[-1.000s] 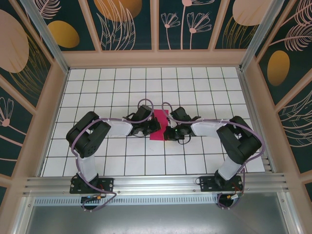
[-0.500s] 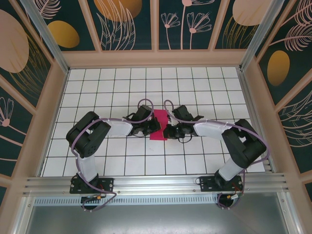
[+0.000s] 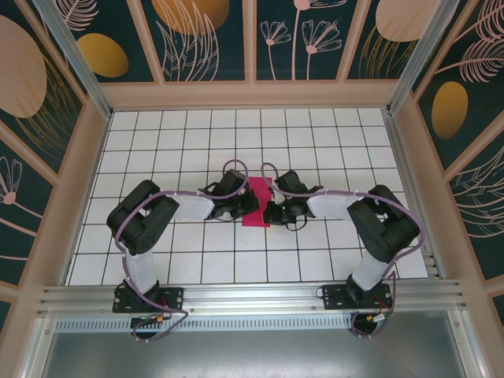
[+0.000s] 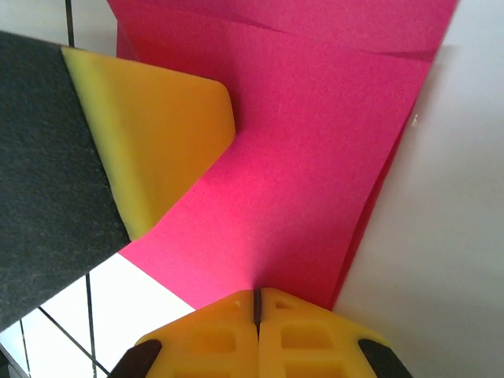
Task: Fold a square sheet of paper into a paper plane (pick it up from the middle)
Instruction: Fold the triangle a second time at the center of the table.
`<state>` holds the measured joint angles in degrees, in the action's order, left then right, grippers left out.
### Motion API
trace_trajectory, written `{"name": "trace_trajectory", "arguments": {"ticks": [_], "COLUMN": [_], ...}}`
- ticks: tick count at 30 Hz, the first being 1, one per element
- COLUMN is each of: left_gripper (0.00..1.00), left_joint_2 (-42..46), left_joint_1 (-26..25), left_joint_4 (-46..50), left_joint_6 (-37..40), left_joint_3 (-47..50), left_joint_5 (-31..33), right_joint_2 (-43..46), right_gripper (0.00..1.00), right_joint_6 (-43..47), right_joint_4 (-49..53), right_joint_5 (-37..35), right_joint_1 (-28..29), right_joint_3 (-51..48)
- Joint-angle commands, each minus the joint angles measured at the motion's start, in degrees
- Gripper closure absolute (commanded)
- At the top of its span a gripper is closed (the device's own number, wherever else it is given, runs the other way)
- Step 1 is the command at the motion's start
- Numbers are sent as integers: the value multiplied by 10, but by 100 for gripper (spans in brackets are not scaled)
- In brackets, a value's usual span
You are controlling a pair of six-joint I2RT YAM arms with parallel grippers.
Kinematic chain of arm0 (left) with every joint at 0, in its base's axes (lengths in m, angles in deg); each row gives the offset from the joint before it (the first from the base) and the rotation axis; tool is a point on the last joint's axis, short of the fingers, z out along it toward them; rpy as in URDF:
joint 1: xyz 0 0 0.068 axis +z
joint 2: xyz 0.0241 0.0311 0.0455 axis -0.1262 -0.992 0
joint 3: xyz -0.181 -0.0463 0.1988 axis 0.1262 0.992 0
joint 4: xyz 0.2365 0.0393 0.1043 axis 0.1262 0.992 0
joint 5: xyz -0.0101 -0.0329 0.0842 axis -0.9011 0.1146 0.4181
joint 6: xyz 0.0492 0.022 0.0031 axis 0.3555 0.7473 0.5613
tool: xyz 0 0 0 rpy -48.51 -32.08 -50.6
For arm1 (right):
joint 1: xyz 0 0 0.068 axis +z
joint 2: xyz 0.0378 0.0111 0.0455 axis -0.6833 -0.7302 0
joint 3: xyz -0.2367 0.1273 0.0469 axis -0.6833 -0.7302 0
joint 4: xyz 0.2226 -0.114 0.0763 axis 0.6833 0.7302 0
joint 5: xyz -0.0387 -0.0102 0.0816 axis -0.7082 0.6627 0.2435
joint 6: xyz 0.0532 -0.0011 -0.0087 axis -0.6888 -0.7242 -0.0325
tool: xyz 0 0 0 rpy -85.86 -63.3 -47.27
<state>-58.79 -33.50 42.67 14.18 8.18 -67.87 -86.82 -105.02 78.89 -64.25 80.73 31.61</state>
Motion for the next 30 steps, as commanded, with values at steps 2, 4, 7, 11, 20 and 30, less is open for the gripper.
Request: {"name": "trace_trajectory", "arguments": {"ticks": [2,4,7,11,20,30], "left_gripper": [91,91,90,91,91,91], "left_joint_2": [4,8,7,-1,1,41], "left_joint_1": [11,19,32,55,86,89], "left_joint_4": [63,63,50,49,68,32], "left_joint_6": [66,83,100,115,154,184], "left_joint_3": [-8,-11,-7,-2,-8,11], "left_joint_5": [38,41,33,26,37,31], "right_joint_2": [-23,-32,-42,-45,-42,-42], "right_gripper": [94,94,94,95,95,95], "right_joint_6": [7,6,7,6,-1,-1], "right_joint_4": [38,43,51,53,48,43], "right_joint_5": [-22,-29,-37,-39,-39,-33], "right_joint_1": [-5,-7,-7,-7,-7,-6], "right_joint_3": [-38,-48,-59,-71,-77,-82]}}
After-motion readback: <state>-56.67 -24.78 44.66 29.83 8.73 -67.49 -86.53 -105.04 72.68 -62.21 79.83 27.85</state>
